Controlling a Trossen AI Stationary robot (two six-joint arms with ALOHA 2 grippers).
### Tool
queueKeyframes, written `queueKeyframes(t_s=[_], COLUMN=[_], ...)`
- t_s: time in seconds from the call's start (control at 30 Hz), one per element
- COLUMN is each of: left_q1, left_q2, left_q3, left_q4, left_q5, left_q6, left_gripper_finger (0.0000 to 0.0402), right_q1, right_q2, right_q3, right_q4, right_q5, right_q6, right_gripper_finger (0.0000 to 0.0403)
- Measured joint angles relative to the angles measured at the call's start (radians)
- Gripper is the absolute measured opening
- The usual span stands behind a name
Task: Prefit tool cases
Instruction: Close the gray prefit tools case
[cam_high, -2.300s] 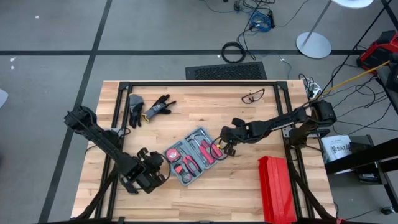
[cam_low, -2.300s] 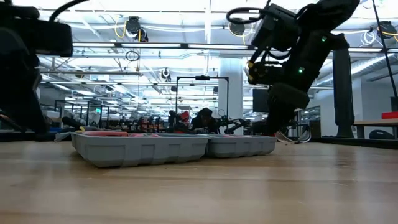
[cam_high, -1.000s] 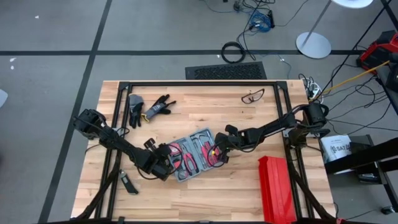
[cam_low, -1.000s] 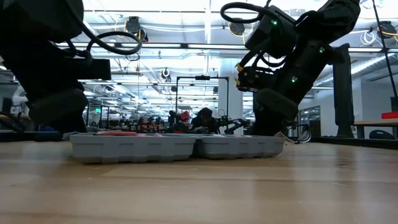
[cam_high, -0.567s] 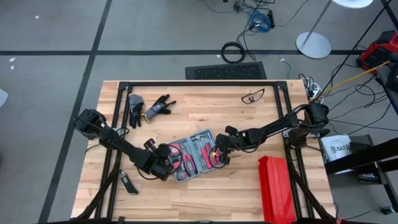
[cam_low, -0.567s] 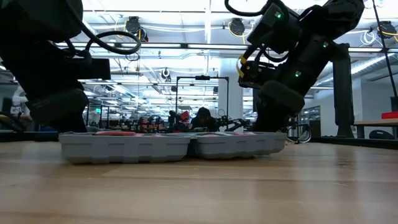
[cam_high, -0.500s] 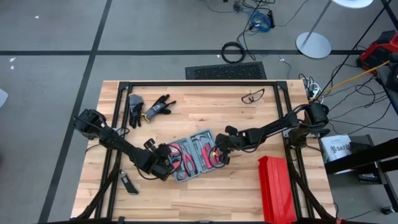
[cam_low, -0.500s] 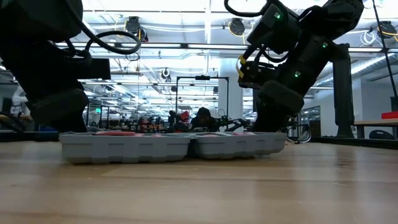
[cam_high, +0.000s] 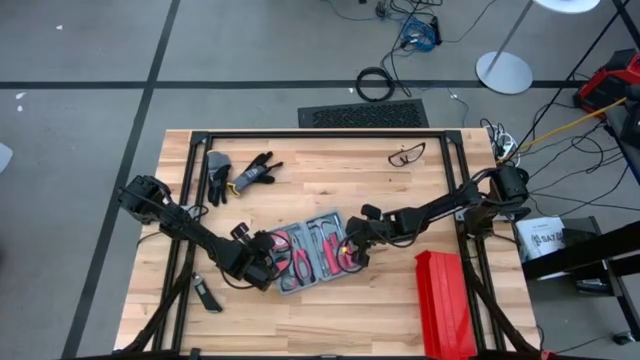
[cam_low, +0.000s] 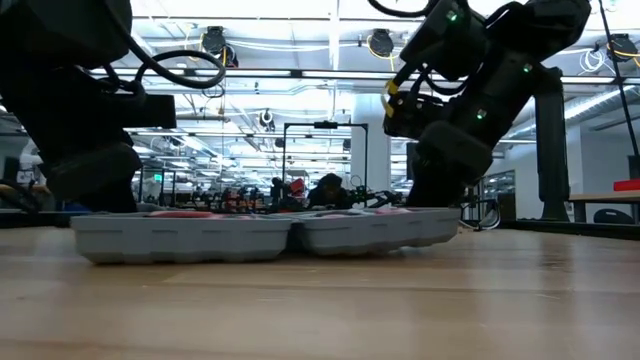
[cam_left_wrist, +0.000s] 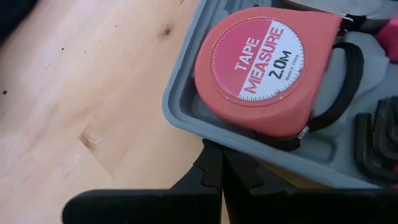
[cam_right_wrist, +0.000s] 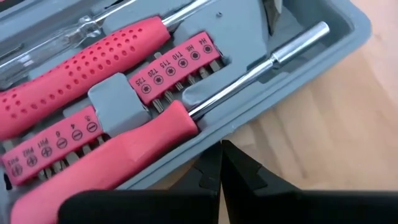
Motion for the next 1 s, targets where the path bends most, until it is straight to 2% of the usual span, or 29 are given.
queueKeyframes(t_s=[0.37,0.73,0.87,1.0], left_q1=[0.000,0.000,0.002,0.002], left_q2=[0.000,0.000,-0.003,-0.005], left_q3=[0.000,0.000,0.014,0.012], left_q4=[-0.004,-0.008,0.090,0.155], left_q5=[-0.003,-0.005,-0.067,-0.077], left_q6=[-0.021,-0.027,-0.024,0.031], left_gripper_finger=[0.0000,0.0000,0.0000,0.0000], right_q1=[0.021,0.020,0.020,0.023], right_q2=[-0.009,-0.126,-0.132,-0.129], right_q3=[0.000,0.006,0.012,0.011], right_q4=[0.016,0.052,0.124,0.174], right_q5=[-0.002,0.020,0.005,-0.018], right_q6=[0.000,-0.019,-0.040,-0.052], right_gripper_finger=[0.0000,0.0000,0.0000,0.0000])
